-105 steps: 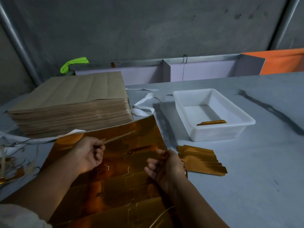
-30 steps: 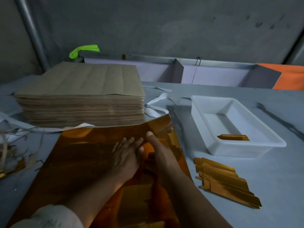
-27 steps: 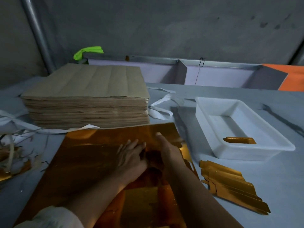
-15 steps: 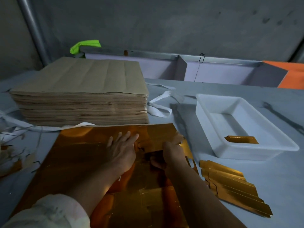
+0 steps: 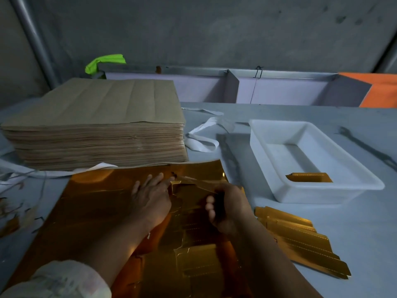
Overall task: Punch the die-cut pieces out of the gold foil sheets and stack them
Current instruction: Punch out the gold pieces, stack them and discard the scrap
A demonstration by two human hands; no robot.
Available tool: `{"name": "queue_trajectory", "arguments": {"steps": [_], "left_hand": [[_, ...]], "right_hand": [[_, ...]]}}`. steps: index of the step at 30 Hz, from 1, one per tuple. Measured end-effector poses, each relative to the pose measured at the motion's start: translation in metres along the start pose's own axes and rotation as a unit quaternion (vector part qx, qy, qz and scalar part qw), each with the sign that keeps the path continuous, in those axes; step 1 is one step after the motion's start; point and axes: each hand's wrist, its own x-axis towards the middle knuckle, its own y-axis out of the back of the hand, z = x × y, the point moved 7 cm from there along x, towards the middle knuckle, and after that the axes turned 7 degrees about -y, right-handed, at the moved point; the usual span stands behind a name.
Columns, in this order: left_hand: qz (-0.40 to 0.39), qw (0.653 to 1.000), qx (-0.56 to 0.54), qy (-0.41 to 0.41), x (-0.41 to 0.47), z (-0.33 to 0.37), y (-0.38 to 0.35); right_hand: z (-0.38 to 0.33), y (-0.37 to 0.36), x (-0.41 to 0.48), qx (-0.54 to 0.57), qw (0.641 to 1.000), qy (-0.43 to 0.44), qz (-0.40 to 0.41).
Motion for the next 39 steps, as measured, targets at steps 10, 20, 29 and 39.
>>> {"name": "queue_trajectory", "arguments": {"steps": [10,20,29,39], "left_hand": [[0.014,0.994,-0.094,0.06,-0.002,-0.002,0.012],[-0.065,0.869,-0.476,0.121,-0.02,0.06,0.035],[-0.095,0.853,-0.497,0.126,-0.02,0.05,0.046],[-0.159,0.839,-0.502,0.136,-0.017,0.026,0.049]], "right_hand": [[0.005,0.018,-0.014,0.001,0.999,0.008,-0.052],[0.012,0.005,-0.011,-0.053,0.996,0.031,-0.057],[0.011,0.012,-0.008,0.118,0.992,0.034,-0.025],[0.014,0.014,-0.004,0.165,0.986,-0.009,0.021]]}}
